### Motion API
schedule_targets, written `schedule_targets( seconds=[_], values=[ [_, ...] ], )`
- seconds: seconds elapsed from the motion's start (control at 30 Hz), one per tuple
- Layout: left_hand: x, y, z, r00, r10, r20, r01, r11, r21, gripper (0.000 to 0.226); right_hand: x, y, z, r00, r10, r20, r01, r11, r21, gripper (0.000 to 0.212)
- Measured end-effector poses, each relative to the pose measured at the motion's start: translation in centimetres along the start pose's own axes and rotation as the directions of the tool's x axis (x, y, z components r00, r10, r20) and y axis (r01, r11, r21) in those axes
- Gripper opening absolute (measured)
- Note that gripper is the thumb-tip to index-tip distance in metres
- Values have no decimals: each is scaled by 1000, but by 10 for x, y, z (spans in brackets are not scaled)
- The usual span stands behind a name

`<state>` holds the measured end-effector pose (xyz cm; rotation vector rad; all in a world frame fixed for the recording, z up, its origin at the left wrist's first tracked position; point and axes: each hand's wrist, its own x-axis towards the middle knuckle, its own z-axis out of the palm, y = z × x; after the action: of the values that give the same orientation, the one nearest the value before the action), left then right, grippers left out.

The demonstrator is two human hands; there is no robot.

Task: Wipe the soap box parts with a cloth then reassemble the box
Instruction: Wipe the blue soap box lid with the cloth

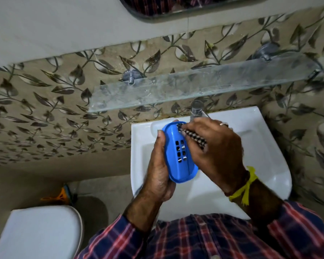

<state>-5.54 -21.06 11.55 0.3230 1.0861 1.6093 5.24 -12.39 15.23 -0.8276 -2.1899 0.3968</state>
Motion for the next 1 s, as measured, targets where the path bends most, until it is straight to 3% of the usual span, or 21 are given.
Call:
schedule_targets(
  seconds=[0.13,0.23,0.4,0.57,0.77,0.9,1.0],
  values=[
    [-1,6,-4,998,48,30,-47,998,-34,59,-9,-10,2,990,-117,77,120,992,-37,30],
    [1,1,-5,999,34,11,-34,999,8,50,-2,-4,1,998,20,60,-16,998,-64,23],
    [3,4,-11,997,58,-46,-59,998,-24,73,-11,-10,8,985,-32,172,34,999,-12,22],
    [4,4,-6,993,76,-87,-70,995,77,80,-4,-6,15,967,240,85,-249,960,129,14],
    [7,9,-10,999,22,-38,-22,1000,-3,65,-14,-5,7,979,167,115,-178,979,98,18],
    [8,9,0,1000,-16,-21,16,1000,17,77,-2,-3,11,967,236,96,-247,962,117,13],
    [13,18,-8,999,-13,-39,11,999,-50,76,-14,-5,7,975,117,190,-139,985,107,14]
  ],
)
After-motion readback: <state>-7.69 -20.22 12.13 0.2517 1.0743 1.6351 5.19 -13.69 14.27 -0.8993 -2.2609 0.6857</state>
